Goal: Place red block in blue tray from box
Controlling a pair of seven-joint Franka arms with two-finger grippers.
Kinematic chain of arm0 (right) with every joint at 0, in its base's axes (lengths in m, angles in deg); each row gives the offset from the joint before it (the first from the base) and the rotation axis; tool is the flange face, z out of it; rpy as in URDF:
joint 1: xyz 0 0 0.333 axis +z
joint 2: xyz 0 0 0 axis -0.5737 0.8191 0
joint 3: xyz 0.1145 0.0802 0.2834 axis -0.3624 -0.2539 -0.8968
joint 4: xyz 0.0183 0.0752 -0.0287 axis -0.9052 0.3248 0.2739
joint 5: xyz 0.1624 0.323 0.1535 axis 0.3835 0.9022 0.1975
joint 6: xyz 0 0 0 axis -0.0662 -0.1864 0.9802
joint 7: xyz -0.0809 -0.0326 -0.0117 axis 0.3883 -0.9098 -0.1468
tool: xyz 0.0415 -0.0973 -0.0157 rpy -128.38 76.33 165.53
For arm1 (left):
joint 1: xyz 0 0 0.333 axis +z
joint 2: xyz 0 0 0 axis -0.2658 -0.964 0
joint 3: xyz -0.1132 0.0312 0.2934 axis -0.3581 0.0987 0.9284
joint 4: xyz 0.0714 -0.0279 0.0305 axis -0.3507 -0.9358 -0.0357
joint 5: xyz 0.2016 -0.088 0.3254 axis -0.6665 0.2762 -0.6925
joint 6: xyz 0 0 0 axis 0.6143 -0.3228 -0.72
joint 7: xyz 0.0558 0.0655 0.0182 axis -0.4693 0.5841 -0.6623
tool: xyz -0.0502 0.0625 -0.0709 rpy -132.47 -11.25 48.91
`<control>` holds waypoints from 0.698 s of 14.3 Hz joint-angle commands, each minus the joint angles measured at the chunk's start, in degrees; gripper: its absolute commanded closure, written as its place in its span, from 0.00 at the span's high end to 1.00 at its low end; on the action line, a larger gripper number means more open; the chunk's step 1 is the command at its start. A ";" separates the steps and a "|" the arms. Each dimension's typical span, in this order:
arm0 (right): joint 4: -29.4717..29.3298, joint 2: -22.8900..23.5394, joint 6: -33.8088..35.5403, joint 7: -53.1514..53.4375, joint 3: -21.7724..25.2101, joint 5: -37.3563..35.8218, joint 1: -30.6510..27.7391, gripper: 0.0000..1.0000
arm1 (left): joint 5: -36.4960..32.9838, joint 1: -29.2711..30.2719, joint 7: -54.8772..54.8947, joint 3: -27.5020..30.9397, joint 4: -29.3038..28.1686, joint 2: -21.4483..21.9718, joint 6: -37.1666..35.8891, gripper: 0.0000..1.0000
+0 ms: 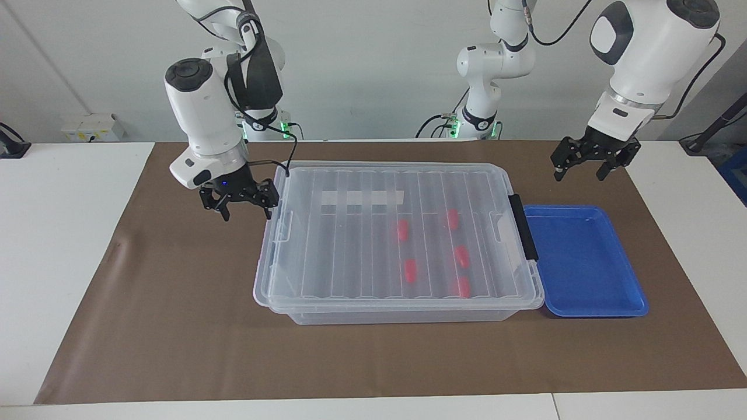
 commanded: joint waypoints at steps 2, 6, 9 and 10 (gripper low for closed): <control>1.54 1.29 -3.25 -2.56 -0.13 1.19 0.49 1.00 | -0.96 0.12 -0.79 0.18 -1.28 0.74 1.21 1.00; 2.60 1.38 -4.04 -2.65 -0.04 1.19 0.49 1.00 | -0.96 -0.05 -0.79 0.27 -1.19 0.82 1.21 1.00; 2.60 1.38 -4.13 -1.07 0.05 0.32 0.58 1.00 | -0.96 -0.49 -0.88 0.27 -1.37 0.91 1.13 1.00; 2.60 1.38 -3.96 -0.20 0.13 -0.03 0.49 1.00 | -0.96 -0.49 -0.88 0.27 -1.37 0.91 1.04 1.00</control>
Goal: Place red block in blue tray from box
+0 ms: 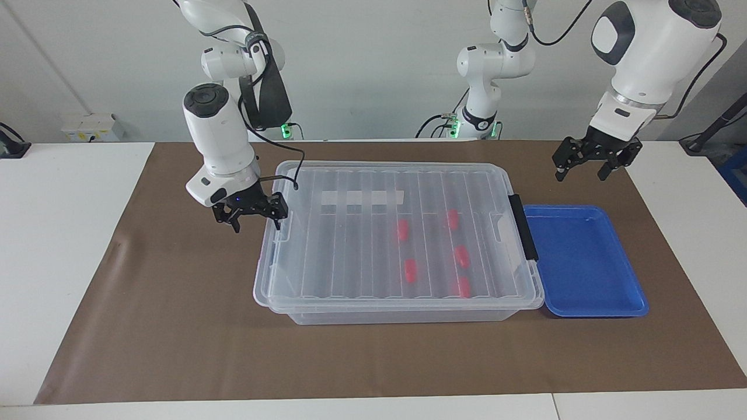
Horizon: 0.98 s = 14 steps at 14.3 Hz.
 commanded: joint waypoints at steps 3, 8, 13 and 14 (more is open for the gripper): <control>1.14 -0.52 -0.88 1.98 0.12 -2.29 -0.49 1.00 | -0.96 0.09 -1.04 0.18 -1.28 1.00 0.09 1.00; 1.05 -0.52 -0.27 1.98 0.12 -6.60 -1.10 1.00 | -0.96 0.18 -1.04 0.18 -1.37 1.17 0.08 1.00; 0.70 -0.52 0.96 1.89 0.21 -9.77 -2.33 1.00 | -0.53 -2.71 -11.72 0.01 -1.54 1.52 0.26 1.00; 0.52 -0.52 1.40 1.89 0.21 -9.95 -2.69 1.00 | -0.52 -4.11 -14.63 0.01 -2.33 1.61 0.96 1.00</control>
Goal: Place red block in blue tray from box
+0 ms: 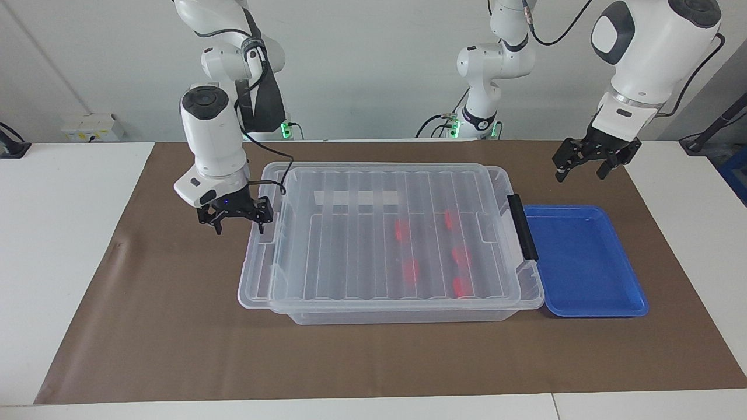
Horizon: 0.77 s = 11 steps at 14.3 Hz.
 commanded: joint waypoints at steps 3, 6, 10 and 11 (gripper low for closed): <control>0.14 -0.52 1.81 1.16 -0.10 -3.21 -1.70 1.00 | -0.46 -5.85 -11.04 0.15 -2.33 1.86 0.92 1.00; 0.06 -0.52 2.17 1.07 -0.10 -4.44 -2.76 1.00 | -0.46 -8.41 -22.63 0.15 -2.41 1.95 0.92 1.00; -0.03 -0.69 3.66 0.98 -0.01 -7.43 -3.55 1.00 | -0.46 -8.59 -22.75 0.07 -2.50 1.95 0.92 1.00; -0.03 -0.69 3.66 0.98 -0.01 -8.05 -3.64 1.00 | -0.46 -8.68 -23.27 0.07 -2.59 1.95 1.79 1.00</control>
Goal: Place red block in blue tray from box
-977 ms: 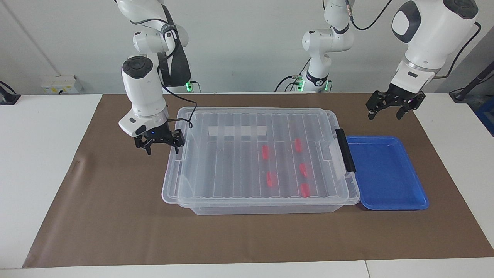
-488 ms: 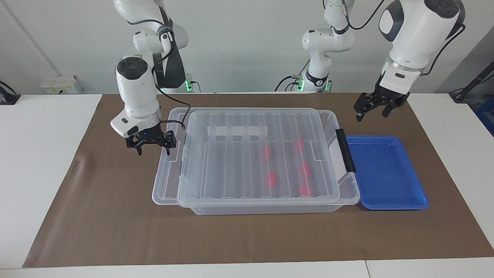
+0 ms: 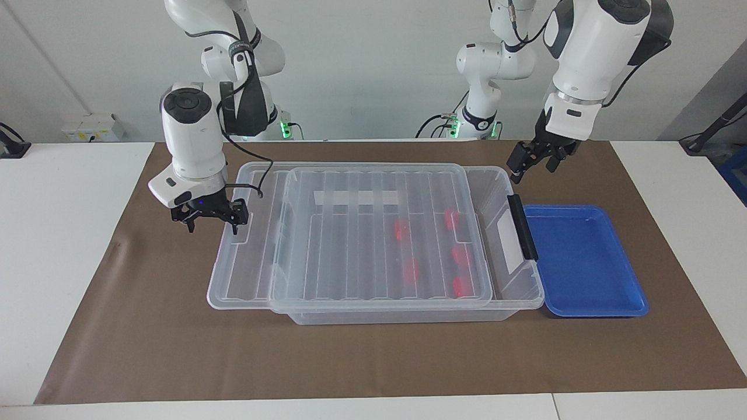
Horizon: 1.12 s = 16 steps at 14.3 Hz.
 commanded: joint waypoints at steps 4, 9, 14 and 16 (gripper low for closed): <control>0.20 -0.49 1.94 0.63 -0.15 -5.42 -1.74 1.00 | -0.55 -2.67 -1.99 0.77 -12.52 4.95 15.75 1.00; 0.20 -0.67 3.17 0.63 -0.15 -9.02 -2.27 1.00 | -1.16 -3.45 -3.38 0.68 -16.34 3.56 23.60 1.00; 0.20 -0.76 3.70 0.11 -0.15 -11.75 -3.15 1.00 | -7.93 -7.94 -9.81 0.68 -15.90 -2.33 29.06 1.00; 0.11 -0.84 4.40 -0.51 -0.15 -12.98 -3.67 1.00 | -8.37 -8.90 -10.07 0.77 -16.16 -4.00 30.28 1.00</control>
